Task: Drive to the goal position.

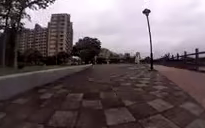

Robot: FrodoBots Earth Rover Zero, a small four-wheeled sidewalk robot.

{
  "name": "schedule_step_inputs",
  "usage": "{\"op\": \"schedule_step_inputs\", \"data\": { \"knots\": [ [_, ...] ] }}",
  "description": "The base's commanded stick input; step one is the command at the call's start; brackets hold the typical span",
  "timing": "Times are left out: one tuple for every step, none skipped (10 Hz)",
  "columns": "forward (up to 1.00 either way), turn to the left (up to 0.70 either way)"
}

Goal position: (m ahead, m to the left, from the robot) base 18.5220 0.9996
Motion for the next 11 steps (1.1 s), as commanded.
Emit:
{"op": "schedule_step_inputs", "data": {
  "knots": [
    [1.00,0.00],
    [1.00,0.00],
    [1.00,0.00],
    [1.00,0.00],
    [1.00,0.00],
    [1.00,0.00],
    [1.00,0.00],
    [1.00,0.00],
    [1.00,0.00],
    [1.00,0.00],
    [1.00,0.00]
  ]
}}
